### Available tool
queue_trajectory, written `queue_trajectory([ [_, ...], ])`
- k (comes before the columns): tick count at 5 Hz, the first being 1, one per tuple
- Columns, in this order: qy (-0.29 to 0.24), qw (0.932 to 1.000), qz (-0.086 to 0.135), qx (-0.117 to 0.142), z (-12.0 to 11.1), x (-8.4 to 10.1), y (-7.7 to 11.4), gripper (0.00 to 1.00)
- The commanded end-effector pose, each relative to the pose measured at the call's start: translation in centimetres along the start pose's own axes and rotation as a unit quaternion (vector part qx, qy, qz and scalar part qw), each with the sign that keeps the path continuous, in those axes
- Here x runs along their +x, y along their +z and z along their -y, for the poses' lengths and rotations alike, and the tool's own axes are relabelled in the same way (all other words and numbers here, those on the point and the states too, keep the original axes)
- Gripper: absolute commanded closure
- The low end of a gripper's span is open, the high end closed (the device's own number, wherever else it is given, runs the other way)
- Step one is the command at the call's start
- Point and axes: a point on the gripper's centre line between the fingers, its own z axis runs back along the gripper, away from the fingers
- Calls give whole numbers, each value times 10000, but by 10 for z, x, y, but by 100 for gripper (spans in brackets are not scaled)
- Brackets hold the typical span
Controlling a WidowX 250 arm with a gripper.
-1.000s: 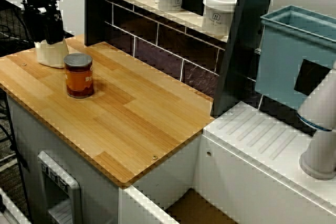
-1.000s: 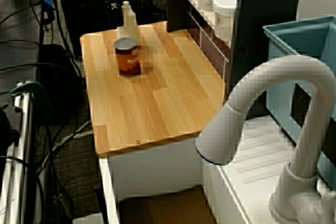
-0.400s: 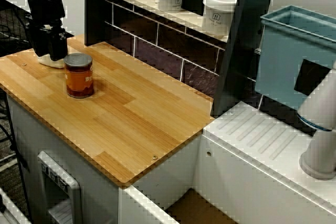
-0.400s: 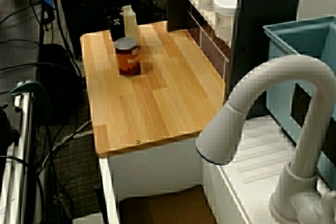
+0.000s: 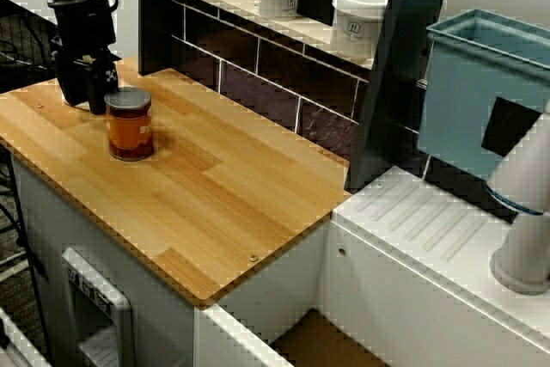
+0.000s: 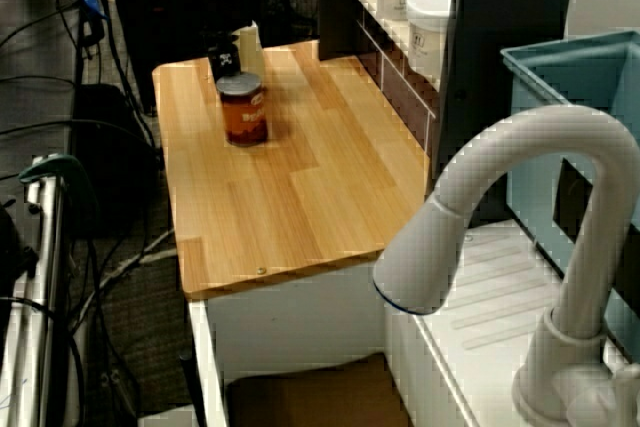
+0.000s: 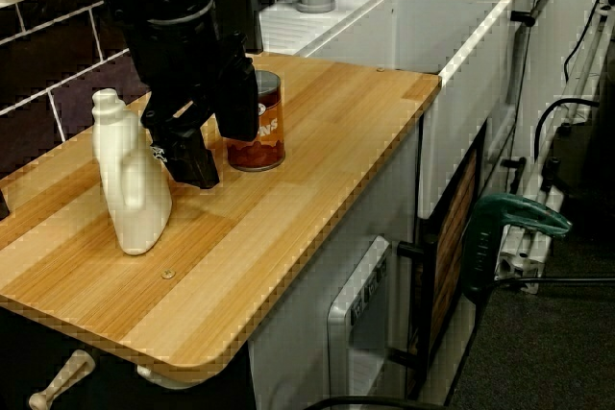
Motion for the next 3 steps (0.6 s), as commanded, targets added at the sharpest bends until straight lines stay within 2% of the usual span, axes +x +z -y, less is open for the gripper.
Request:
queue_trajectory([
  [1, -28, 10000, 51, -75, 24, -2, 0, 0],
  [3, -180, 9996, -4, -219, 58, -4, -2, 0],
])
